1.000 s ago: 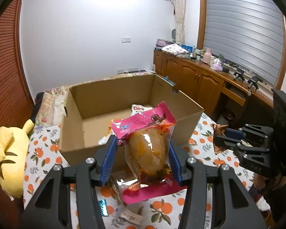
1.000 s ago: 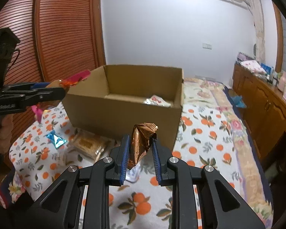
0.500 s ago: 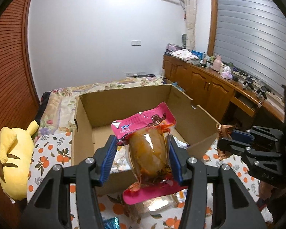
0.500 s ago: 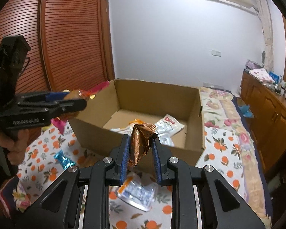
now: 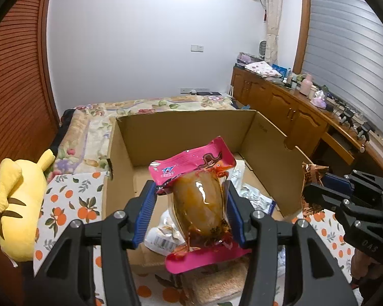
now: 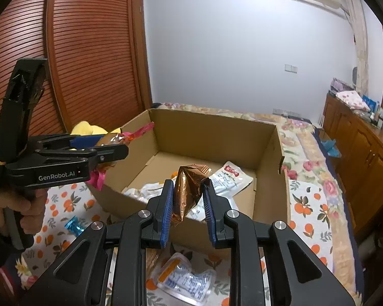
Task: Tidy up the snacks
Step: 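Carry both snacks over the box and open both tools to drop them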
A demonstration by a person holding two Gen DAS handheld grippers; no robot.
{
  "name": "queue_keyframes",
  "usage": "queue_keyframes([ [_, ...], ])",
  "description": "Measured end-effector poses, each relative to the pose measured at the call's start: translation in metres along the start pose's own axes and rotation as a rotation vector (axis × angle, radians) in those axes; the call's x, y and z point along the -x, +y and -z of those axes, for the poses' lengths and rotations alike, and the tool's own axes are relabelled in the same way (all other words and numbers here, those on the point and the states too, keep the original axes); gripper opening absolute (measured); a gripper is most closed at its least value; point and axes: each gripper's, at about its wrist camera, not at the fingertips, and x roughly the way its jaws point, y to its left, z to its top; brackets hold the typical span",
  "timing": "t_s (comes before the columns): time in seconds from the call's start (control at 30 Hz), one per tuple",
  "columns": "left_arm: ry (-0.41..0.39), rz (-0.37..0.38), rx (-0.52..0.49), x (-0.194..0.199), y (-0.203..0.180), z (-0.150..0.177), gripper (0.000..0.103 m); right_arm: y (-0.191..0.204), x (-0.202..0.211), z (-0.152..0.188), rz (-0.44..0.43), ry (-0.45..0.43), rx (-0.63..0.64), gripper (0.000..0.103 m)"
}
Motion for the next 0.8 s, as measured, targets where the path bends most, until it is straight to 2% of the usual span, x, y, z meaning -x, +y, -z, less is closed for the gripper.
queue_keyframes([
  [0.37, 0.044, -0.039, -0.002, -0.022, 0.007, -0.003, 0.056, -0.015, -0.030, -0.008, 0.009, 0.045, -0.056, 0.021],
  [0.6, 0.019, -0.062, -0.008, -0.020, 0.009, -0.004, 0.056, -0.020, -0.050, -0.013, 0.016, 0.073, -0.082, 0.021],
  [0.8, 0.009, -0.082, -0.031, -0.014, 0.012, -0.005, 0.062, -0.020, -0.071, -0.015, 0.027, 0.102, -0.096, 0.023],
])
